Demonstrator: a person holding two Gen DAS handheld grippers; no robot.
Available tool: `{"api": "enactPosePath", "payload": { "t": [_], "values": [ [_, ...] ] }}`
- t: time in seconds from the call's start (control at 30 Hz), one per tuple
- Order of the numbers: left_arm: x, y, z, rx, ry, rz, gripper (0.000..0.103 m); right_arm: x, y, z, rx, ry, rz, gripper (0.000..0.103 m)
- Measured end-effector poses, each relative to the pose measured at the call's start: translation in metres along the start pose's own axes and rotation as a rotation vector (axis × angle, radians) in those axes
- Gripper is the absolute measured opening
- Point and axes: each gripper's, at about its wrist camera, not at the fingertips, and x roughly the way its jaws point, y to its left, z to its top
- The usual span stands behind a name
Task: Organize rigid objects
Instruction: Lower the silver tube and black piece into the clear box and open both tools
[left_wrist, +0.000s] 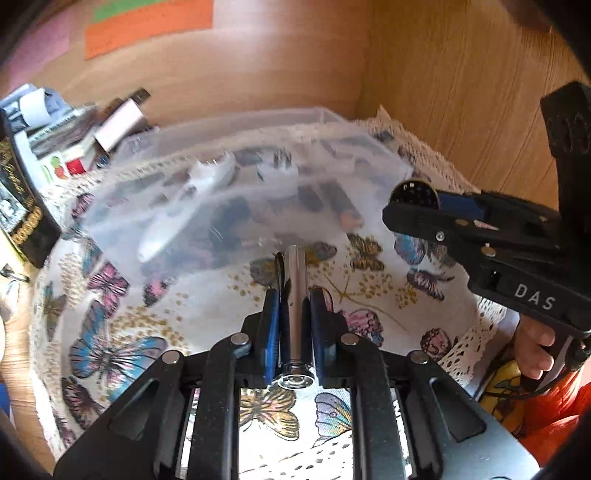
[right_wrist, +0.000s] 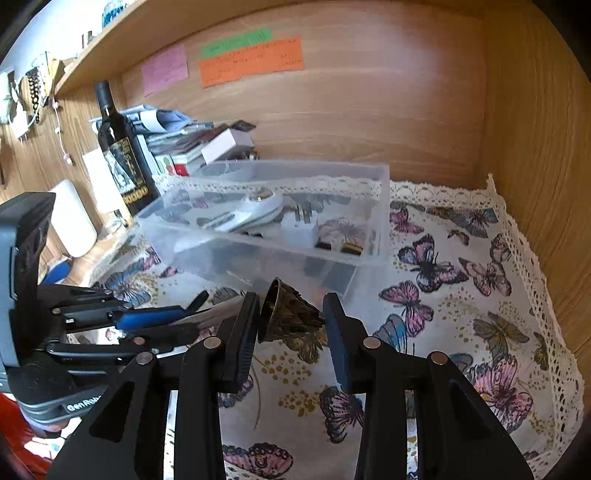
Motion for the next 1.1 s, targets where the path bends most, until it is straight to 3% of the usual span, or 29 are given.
{"api": "enactPosePath", "payload": {
  "t": [0.37,0.67,0.87,1.1],
  "values": [
    [-0.054,0.011,0.015,0.009,-0.144,0.014,0.016,-0.019,0.005,0.023,-0.023,-0.093,-0.024,0.032],
    [-0.06,0.027,0.045,0.001,-0.213,0.049,0.016,-0.014,-0.001,0.045,-0.022,-0.135,-0.051,0.032],
    [-0.034,0.039,0.064,-0.022,-0.188,0.045,0.016,0.005,-0.004,0.056,-0.025,-0.119,-0.059,0.033],
    [0.008,0.044,0.078,-0.03,-0.111,0.029,0.016,0.043,-0.009,0.057,-0.017,-0.04,-0.054,0.033]
  ]
}}
